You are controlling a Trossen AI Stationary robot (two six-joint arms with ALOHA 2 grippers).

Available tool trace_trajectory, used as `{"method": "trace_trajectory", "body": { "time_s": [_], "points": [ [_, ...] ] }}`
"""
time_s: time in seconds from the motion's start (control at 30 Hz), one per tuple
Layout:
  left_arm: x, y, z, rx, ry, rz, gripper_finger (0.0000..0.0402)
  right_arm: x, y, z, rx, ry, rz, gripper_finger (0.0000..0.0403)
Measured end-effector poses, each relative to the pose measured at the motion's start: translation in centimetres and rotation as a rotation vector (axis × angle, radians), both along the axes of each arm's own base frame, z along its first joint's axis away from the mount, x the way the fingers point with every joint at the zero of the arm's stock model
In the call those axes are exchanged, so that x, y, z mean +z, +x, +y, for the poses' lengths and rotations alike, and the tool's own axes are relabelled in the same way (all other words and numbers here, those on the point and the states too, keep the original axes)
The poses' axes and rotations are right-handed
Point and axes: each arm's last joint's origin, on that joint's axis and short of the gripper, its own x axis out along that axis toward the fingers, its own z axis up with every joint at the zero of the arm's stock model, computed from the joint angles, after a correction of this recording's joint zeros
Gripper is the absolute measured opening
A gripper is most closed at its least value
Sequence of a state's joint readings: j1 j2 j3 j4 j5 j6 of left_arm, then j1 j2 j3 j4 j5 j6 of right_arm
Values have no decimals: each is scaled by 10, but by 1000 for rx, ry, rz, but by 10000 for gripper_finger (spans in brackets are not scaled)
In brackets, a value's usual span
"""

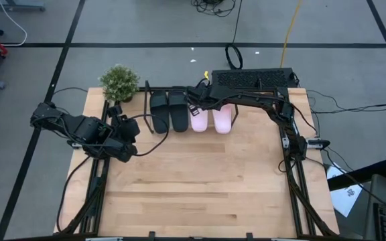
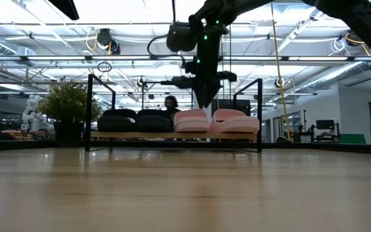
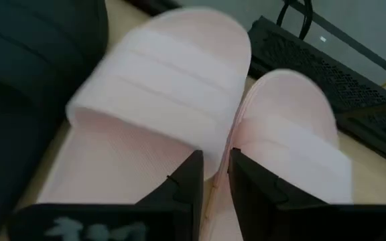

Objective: Pick and place slides into the shelf
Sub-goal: Put the pink slipper on the shelf, then return to Home Position

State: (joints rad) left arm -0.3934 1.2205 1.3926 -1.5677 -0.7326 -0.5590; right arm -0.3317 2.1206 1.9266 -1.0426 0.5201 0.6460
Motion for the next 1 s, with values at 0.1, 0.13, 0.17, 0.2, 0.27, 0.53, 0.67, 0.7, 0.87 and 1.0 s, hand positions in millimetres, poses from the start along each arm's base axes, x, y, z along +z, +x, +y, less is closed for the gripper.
{"method": "trace_trajectory", "body": {
  "time_s": [0.1, 0.13, 0.17, 0.2, 0.27, 0.53, 0.67, 0.7, 0.87, 1.0],
  "points": [
    [0, 0, 0, 1, -1, -1, 182, 15, -4, 1, -8, -14, -47, 59],
    [0, 0, 0, 1, -1, -1, 182, 21, -5, 2, -9, -22, -71, 59],
    [0, 0, 0, 1, -1, -1, 182, 28, -7, 3, -8, -30, -97, 59],
    [0, 0, 0, 0, -1, -1, 182, 36, -8, 5, -6, -39, -123, 59],
    [0, 0, 0, -7, 3, 5, 182, 54, -11, 10, 17, -64, -185, 59],
    [-2, -2, -3, -45, -119, 66, 182, 147, -45, 55, 228, -195, -408, 59],
    [-1, -7, -4, -21, -254, 65, 182, 188, -76, 84, 361, -261, -462, 59],
    [0, -8, -4, 13, -282, 44, 182, 197, -84, 90, 400, -277, -462, 59],
    [8, -22, -2, 33, -301, -53, 182, 227, -127, 113, 486, -347, -496, 59],
    [25, -44, 0, -29, -358, -247, 182, 226, -165, 128, 528, -337, -534, 59]
  ]
}}
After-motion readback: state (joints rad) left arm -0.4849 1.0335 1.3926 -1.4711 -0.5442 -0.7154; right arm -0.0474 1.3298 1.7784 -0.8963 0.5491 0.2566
